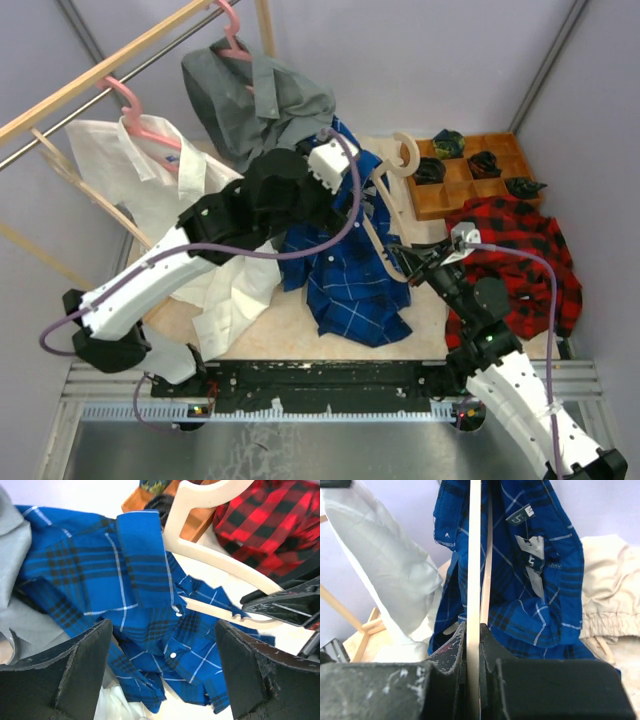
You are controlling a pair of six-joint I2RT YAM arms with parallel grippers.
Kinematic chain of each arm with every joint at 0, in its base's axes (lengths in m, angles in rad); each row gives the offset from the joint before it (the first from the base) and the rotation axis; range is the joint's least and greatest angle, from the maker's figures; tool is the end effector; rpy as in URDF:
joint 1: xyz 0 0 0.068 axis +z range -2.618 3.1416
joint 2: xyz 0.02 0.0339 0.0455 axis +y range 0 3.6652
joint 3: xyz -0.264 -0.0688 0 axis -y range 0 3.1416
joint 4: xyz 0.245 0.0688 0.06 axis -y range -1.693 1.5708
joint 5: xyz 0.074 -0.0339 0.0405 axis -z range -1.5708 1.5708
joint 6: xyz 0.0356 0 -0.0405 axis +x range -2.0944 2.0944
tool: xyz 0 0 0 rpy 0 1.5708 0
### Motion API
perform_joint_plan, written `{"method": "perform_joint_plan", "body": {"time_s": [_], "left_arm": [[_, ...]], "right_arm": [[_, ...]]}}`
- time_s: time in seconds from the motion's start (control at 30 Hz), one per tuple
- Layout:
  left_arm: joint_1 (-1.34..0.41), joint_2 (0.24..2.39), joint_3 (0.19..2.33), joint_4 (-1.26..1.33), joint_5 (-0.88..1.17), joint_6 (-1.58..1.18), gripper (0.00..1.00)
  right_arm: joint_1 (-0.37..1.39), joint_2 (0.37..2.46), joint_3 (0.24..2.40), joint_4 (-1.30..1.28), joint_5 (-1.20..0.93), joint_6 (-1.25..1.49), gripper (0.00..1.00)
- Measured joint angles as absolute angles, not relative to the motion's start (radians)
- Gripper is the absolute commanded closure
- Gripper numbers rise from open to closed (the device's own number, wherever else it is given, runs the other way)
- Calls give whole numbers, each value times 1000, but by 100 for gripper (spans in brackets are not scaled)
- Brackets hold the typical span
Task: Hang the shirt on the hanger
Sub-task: Hang the shirt on the hanger.
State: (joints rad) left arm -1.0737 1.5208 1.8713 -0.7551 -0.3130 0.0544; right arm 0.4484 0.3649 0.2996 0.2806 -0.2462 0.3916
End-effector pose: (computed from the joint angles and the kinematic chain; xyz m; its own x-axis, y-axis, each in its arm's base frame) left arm 0.1601 -0.2721 0.4752 -0.1493 0.3837 -0.9113 0.7105 0.6826 0.1710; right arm 0.1114 0.0632 0.2748 -0.0644 0.3798 -0.9228 -0.6604 0.6771 0.3247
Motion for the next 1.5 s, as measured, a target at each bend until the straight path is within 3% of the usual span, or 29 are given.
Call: {"method": "perform_joint_plan", "body": {"time_s": [0.33, 0.77, 1.33, 1.5], "left_arm": [[-1074, 1349, 1726, -615, -264, 68, 7], [-1074, 1280, 1588, -599, -258, 69, 5], [-1074, 1097, 1505, -497, -167, 281, 6], [-1074, 1077, 1488, -418, -115, 387, 7]], "right_arm": [[448, 287, 324, 283, -144, 307, 100], [448, 239, 561, 149, -101, 131, 100], [448, 138, 517, 179, -104, 176, 100], [448, 141, 564, 71, -98, 138, 100]]}}
